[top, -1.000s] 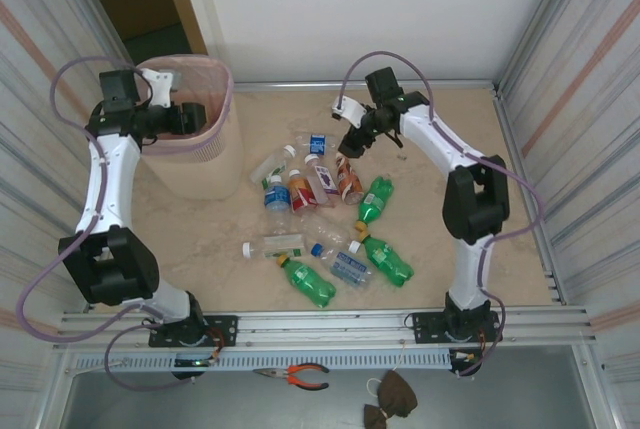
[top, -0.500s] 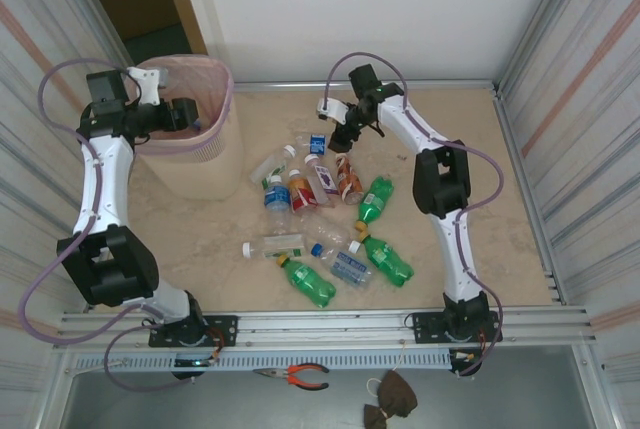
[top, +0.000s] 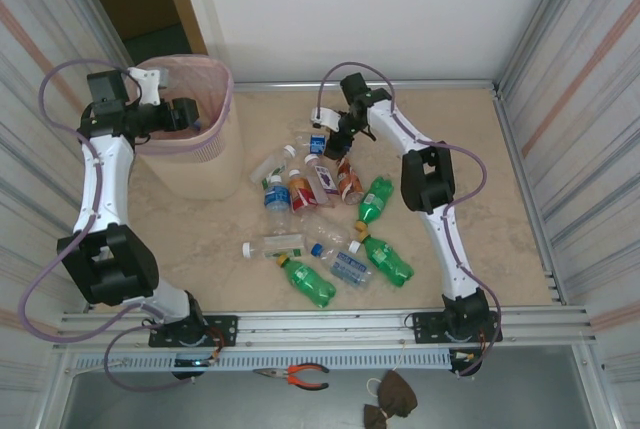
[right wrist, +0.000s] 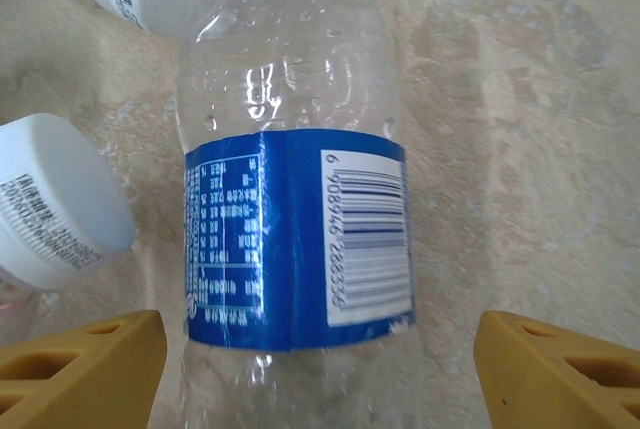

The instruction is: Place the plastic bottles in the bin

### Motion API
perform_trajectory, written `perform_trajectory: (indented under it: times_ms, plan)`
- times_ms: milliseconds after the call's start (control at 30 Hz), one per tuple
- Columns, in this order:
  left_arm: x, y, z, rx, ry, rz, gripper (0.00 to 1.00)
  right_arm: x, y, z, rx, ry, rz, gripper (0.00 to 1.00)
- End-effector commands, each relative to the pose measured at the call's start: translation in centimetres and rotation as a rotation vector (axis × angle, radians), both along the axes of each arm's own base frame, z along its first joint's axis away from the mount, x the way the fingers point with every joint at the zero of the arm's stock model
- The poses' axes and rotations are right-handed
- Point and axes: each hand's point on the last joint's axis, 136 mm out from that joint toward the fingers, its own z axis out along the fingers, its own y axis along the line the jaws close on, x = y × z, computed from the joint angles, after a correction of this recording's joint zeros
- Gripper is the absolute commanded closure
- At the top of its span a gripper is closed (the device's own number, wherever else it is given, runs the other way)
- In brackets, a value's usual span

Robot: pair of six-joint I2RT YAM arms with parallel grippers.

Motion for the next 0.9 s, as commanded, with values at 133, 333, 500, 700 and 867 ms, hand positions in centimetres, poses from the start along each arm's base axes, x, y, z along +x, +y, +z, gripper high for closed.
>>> perform_trajectory:
  times_ms: [133,333,500,700,867]
  plan:
    - [0.0,-0.2,0.2,-0.033,-0.003,-0.011,0.34,-0.3,1.4,-1.7,-0.006,0.008,0.044,0.24]
    - [0.0,-0.2,0.2,-0.035,-0.003,-0.012,0.34,0.0,1.6,-1.4,-0.002,-0.006,0.037,0.33]
    - [0.0,-0.3,0.2,-0.038,-0.003,-0.013,0.34,0.6,1.6,0.1,0.005,-0.043,0.026,0.42]
    - [-0.1,-0.3,0.5,-0.037,-0.013,-0.013,0.34,1.0,2.0,3.8,0.046,-0.096,0.003,0.47]
    - [-0.2,-0.3,0.7,-0.035,-0.021,-0.014,0.34,1.3,1.9,7.4,0.081,-0.13,-0.05,0.5]
